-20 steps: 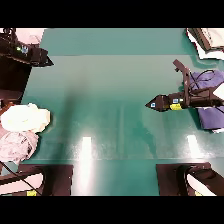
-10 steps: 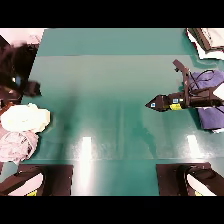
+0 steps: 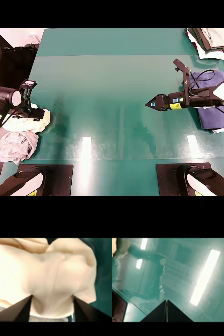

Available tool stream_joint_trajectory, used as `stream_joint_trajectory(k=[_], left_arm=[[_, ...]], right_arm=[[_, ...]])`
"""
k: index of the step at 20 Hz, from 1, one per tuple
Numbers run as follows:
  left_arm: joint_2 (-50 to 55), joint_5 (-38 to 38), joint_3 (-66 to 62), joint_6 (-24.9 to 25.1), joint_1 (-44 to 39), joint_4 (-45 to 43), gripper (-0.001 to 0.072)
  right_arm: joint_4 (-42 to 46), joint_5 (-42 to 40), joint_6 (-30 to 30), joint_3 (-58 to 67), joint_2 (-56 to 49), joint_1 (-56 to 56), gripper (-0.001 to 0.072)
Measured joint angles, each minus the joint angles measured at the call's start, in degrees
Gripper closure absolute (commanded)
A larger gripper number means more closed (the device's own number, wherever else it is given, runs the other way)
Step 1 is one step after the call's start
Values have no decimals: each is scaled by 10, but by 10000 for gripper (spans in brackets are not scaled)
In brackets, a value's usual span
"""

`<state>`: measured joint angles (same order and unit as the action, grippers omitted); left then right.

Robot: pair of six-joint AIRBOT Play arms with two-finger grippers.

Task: Fold the shirts.

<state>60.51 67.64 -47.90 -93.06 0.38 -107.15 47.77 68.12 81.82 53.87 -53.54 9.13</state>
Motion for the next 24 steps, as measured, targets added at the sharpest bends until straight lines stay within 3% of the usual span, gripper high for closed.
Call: stream_joint_trajectory(k=[7,10,13,17,24], left_arm=[[-8,-3,-52,8,1,2,682],[-27,25,-178,74,0,102,682],[-38,75,-326,151,-17,270,683],[-41,95,-448,219,-115,402,682],[73,87,-493,299,-278,451,671]], right_arm=[[-1,-1,0,3,0,-5,692],[-1,4,0,28,0,-26,692],[-1,7,0,74,0,-59,692],[-1,9,0,136,0,-103,691],[-1,16,0,203,0,-126,691]])
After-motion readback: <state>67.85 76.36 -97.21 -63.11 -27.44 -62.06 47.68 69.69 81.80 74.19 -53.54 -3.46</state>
